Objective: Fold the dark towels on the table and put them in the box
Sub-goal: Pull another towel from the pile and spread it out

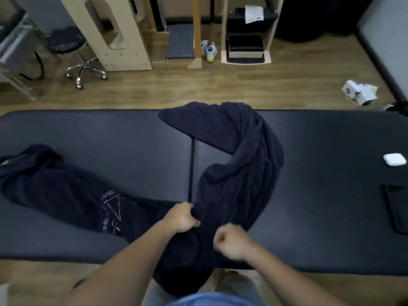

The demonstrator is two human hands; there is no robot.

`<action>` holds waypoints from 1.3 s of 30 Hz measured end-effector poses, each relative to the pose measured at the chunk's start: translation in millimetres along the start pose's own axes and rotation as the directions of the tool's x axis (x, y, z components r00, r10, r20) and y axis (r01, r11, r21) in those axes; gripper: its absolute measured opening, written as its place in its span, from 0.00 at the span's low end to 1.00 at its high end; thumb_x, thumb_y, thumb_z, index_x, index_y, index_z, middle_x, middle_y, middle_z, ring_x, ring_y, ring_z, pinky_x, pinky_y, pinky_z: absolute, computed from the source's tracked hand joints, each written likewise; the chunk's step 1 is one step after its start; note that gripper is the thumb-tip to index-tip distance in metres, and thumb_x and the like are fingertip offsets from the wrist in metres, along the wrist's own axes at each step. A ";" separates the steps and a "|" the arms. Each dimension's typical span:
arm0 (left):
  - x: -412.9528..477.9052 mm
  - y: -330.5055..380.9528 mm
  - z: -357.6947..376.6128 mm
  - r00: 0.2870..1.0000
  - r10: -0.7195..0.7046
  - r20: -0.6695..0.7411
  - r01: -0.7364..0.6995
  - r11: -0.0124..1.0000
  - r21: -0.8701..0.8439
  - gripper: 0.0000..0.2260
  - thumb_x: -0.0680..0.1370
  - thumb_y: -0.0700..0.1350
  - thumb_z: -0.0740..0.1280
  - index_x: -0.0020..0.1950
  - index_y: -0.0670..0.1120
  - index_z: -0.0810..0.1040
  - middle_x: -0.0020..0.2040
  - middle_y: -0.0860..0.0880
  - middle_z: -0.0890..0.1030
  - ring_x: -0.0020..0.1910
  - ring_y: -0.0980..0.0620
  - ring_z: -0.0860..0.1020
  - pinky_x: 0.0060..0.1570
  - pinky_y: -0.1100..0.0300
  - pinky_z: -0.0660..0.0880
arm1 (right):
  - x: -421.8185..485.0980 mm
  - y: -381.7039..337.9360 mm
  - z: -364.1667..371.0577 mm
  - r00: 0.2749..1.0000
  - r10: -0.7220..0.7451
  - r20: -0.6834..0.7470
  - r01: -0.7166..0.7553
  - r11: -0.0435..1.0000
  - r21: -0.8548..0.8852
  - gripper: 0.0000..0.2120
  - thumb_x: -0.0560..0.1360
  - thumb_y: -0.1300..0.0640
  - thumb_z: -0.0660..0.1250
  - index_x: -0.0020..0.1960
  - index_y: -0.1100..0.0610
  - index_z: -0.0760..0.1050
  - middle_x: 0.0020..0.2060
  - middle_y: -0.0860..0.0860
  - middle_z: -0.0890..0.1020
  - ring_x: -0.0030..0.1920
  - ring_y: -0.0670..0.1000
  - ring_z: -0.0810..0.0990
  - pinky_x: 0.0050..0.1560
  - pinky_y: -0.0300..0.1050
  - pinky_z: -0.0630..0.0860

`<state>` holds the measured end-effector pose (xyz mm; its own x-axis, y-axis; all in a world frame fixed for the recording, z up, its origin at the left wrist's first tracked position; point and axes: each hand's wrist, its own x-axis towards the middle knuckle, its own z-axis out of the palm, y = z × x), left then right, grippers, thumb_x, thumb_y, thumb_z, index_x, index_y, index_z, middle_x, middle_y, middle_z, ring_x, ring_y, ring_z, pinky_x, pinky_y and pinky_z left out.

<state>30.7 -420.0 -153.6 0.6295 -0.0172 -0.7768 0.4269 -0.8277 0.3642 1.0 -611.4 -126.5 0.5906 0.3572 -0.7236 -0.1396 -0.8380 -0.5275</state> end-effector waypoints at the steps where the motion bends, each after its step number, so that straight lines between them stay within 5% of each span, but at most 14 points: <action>1: -7.8 0.7 6.9 0.999 0.030 0.016 -0.030 1.000 -0.002 0.20 0.72 0.50 0.74 0.63 0.51 0.80 0.59 0.52 0.82 0.57 0.51 0.79 0.60 0.55 0.76 | 7.5 5.5 -11.6 0.980 -0.005 -0.201 0.019 0.998 0.068 0.07 0.72 0.57 0.66 0.37 0.47 0.79 0.42 0.46 0.85 0.47 0.48 0.82 0.51 0.44 0.79; 4: -30.3 -1.6 21.5 0.981 0.183 0.064 -0.181 0.983 -0.042 0.18 0.73 0.48 0.72 0.63 0.57 0.80 0.58 0.58 0.82 0.58 0.57 0.79 0.60 0.61 0.73 | 31.8 1.6 -47.2 0.884 -0.218 -0.413 0.205 0.976 -0.076 0.18 0.74 0.59 0.64 0.62 0.48 0.76 0.65 0.48 0.76 0.69 0.50 0.71 0.68 0.46 0.69; 6: -41.7 -2.8 24.5 0.953 0.245 0.179 -0.245 0.969 -0.021 0.14 0.74 0.49 0.72 0.60 0.56 0.81 0.57 0.59 0.82 0.57 0.58 0.79 0.60 0.61 0.72 | 44.0 -12.8 -63.9 0.881 -0.420 -0.219 0.268 0.822 -0.502 0.34 0.75 0.61 0.64 0.78 0.47 0.59 0.78 0.50 0.59 0.79 0.54 0.48 0.77 0.60 0.49; 8: -55.1 -1.1 21.3 0.924 0.227 0.308 -0.194 0.972 -0.134 0.13 0.77 0.56 0.69 0.60 0.54 0.82 0.55 0.58 0.81 0.51 0.59 0.79 0.59 0.61 0.73 | 52.4 -26.0 -68.4 0.901 -0.432 0.029 0.279 0.530 -0.801 0.41 0.75 0.61 0.64 0.80 0.44 0.47 0.80 0.51 0.53 0.80 0.56 0.40 0.72 0.72 0.37; 11: -61.7 -16.5 10.5 0.937 0.019 0.349 0.100 0.943 -0.319 0.25 0.81 0.65 0.53 0.71 0.52 0.73 0.63 0.50 0.76 0.38 0.55 0.82 0.50 0.59 0.79 | 57.6 -25.5 -59.9 0.967 -0.145 0.209 0.249 0.366 -0.897 0.32 0.77 0.59 0.62 0.78 0.46 0.58 0.67 0.52 0.73 0.72 0.59 0.65 0.71 0.75 0.37; 15: -55.8 -70.2 13.9 0.926 -0.324 0.193 0.371 0.875 -0.310 0.34 0.82 0.59 0.60 0.79 0.60 0.40 0.54 0.40 0.80 0.32 0.47 0.84 0.35 0.55 0.82 | 37.5 -1.2 -68.6 0.991 -0.091 0.099 0.128 0.403 -0.906 0.26 0.75 0.57 0.62 0.72 0.46 0.67 0.49 0.49 0.79 0.55 0.55 0.78 0.71 0.58 0.55; 20: -48.7 -81.0 9.9 0.978 -0.200 -0.050 0.205 0.971 0.126 0.20 0.77 0.51 0.69 0.67 0.50 0.69 0.57 0.45 0.77 0.52 0.44 0.80 0.47 0.55 0.78 | 1.3 34.1 -95.1 0.985 -0.110 -0.129 -0.072 0.420 -0.905 0.17 0.76 0.55 0.61 0.64 0.48 0.69 0.51 0.48 0.79 0.55 0.54 0.76 0.57 0.53 0.61; 23: -41.0 -78.3 -52.0 0.953 -0.155 -0.259 0.204 0.963 0.176 0.11 0.78 0.53 0.66 0.57 0.49 0.79 0.52 0.45 0.82 0.45 0.44 0.84 0.50 0.55 0.80 | -13.7 40.4 -151.3 0.945 -0.045 -0.323 -0.282 0.389 -0.877 0.11 0.76 0.61 0.58 0.51 0.46 0.71 0.37 0.44 0.73 0.45 0.51 0.74 0.51 0.49 0.60; 26: -43.8 -49.5 -172.6 0.819 -0.082 -0.567 0.050 0.996 -0.071 0.07 0.80 0.49 0.65 0.48 0.47 0.79 0.40 0.43 0.84 0.29 0.47 0.84 0.41 0.56 0.81 | -29.4 0.0 -226.5 0.847 -0.065 -0.527 -0.430 0.500 -0.752 0.09 0.75 0.62 0.60 0.43 0.48 0.71 0.37 0.46 0.74 0.44 0.53 0.78 0.49 0.49 0.63; 29: -90.3 9.8 -318.5 0.553 0.003 -0.833 -0.269 0.947 -0.175 0.06 0.79 0.43 0.63 0.48 0.43 0.80 0.42 0.37 0.84 0.38 0.39 0.85 0.42 0.49 0.81 | -62.3 -85.9 -312.1 0.668 -0.203 -0.716 -0.443 0.664 -0.602 0.05 0.73 0.59 0.63 0.44 0.52 0.77 0.42 0.53 0.81 0.45 0.59 0.82 0.44 0.47 0.74; 32: -181.1 65.2 -440.5 0.130 0.090 -0.987 -0.423 0.906 0.027 0.09 0.78 0.43 0.66 0.54 0.42 0.81 0.55 0.38 0.82 0.57 0.39 0.79 0.57 0.50 0.73 | -134.6 -176.1 -407.3 0.142 -0.380 -0.914 -0.317 0.857 -0.406 0.13 0.69 0.61 0.65 0.52 0.52 0.80 0.47 0.60 0.83 0.50 0.64 0.83 0.47 0.52 0.78; 34: -240.6 90.5 -493.5 -0.039 0.055 -0.998 -0.565 0.822 0.067 0.05 0.77 0.45 0.66 0.50 0.46 0.80 0.53 0.42 0.82 0.54 0.45 0.79 0.55 0.53 0.72 | -189.8 -226.6 -452.2 -0.145 -0.327 -0.934 -0.132 0.942 -0.309 0.15 0.68 0.64 0.64 0.53 0.55 0.79 0.48 0.63 0.82 0.51 0.67 0.81 0.51 0.55 0.77; 36: -284.0 99.7 -525.2 -0.122 -0.033 -0.992 -0.684 0.727 0.060 0.02 0.74 0.48 0.66 0.41 0.52 0.75 0.46 0.46 0.80 0.48 0.50 0.77 0.48 0.56 0.72 | -226.8 -256.9 -471.2 -0.187 -0.354 -0.916 -0.093 0.935 -0.343 0.14 0.69 0.64 0.65 0.53 0.56 0.79 0.48 0.64 0.82 0.50 0.67 0.80 0.51 0.55 0.76; 39: -315.2 84.7 -542.2 -0.154 -0.109 -0.982 -0.753 0.657 0.046 0.02 0.74 0.47 0.66 0.42 0.52 0.75 0.41 0.50 0.77 0.42 0.50 0.75 0.45 0.56 0.71 | -246.7 -258.4 -474.3 -0.067 -0.475 -0.877 -0.282 0.852 -0.440 0.11 0.69 0.63 0.66 0.50 0.55 0.80 0.45 0.63 0.81 0.48 0.66 0.80 0.49 0.54 0.75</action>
<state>220.5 -180.5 400.6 0.4939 0.6434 0.5849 -0.2233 -0.5563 0.8004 268.5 -678.6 399.4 0.7241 0.0122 0.6896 0.0642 -0.9967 -0.0497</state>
